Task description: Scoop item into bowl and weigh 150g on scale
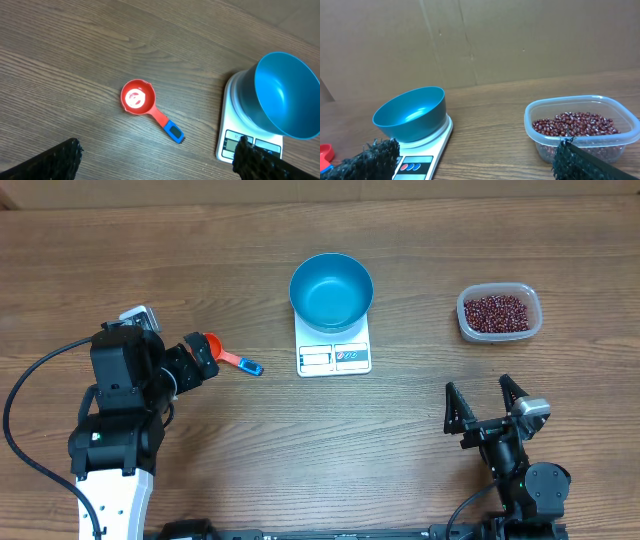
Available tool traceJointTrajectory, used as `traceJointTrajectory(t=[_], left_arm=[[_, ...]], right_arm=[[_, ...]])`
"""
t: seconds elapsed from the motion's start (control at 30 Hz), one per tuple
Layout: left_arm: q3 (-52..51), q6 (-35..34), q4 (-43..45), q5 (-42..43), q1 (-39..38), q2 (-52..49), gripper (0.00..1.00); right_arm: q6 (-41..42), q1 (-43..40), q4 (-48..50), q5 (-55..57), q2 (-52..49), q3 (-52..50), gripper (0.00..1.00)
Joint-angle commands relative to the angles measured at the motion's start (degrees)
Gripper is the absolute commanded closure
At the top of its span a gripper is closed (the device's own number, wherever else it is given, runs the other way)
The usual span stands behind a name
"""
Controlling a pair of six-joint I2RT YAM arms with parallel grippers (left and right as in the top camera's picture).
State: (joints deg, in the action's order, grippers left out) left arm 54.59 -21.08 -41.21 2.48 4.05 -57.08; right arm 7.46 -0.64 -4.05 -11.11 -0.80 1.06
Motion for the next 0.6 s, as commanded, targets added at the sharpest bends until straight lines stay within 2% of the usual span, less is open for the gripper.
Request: traceJointTrajectory(t=[0.0,0.3,0.57], left_arm=[[1.66,-0.35,0.04,-1.01,-0.33,-0.24,0.0],[1.66,-0.33,0.72,-1.01,-0.33,-0.48,0.0],[1.66,-6.1,0.55,-1.01,-0.33,-2.78,0.0]], right_arm=[[-0.22,0.31,0.31,0.59,0.63,-0.59,0.0],[-0.22,0.31,0.31,0.59,0.63,-0.59,0.0],[-0.22,0.31,0.31,0.59,0.63,-0.59,0.0]])
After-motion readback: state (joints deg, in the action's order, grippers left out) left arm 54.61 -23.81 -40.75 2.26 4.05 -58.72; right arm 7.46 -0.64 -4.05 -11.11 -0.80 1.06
